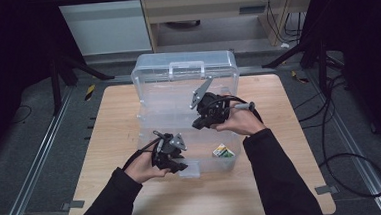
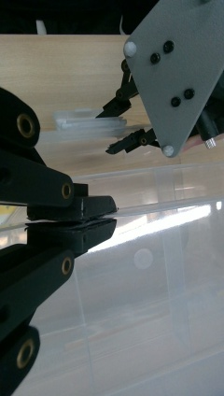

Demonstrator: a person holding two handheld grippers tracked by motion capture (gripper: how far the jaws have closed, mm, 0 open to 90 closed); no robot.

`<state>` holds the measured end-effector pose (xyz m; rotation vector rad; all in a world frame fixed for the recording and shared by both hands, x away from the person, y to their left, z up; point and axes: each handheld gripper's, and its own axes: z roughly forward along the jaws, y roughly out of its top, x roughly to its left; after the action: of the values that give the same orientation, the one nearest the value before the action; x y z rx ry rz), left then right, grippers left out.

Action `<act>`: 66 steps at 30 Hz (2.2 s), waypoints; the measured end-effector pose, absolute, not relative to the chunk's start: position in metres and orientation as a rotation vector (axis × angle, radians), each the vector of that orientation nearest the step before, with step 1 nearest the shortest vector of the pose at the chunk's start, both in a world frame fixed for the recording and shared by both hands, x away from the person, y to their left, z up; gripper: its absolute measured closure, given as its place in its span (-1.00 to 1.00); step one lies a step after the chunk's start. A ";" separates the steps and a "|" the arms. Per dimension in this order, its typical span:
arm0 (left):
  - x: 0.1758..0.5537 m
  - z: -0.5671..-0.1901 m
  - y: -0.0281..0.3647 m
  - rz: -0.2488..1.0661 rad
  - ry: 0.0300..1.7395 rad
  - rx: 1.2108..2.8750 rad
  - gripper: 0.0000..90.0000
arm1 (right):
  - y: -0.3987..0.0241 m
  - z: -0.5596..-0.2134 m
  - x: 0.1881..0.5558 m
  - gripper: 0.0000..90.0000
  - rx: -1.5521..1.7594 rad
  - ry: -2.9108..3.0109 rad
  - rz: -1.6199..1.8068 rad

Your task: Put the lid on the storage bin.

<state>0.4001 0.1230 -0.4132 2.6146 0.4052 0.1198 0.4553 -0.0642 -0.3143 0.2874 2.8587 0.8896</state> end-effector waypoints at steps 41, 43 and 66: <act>0.403 -0.323 0.233 0.317 0.799 2.024 0.86 | -0.068 -0.322 0.444 0.94 0.305 2.833 0.914; 0.406 -0.325 0.235 0.327 0.816 1.999 0.87 | -0.069 -0.322 0.443 0.93 0.314 2.836 0.919; 0.420 -0.329 0.242 0.467 0.920 1.826 0.97 | -0.068 -0.334 0.426 0.88 0.314 2.797 0.910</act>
<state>0.4202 0.2424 -0.3291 1.8256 0.9200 0.4674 0.4257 -0.0675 -0.3336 0.3143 2.7967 0.9100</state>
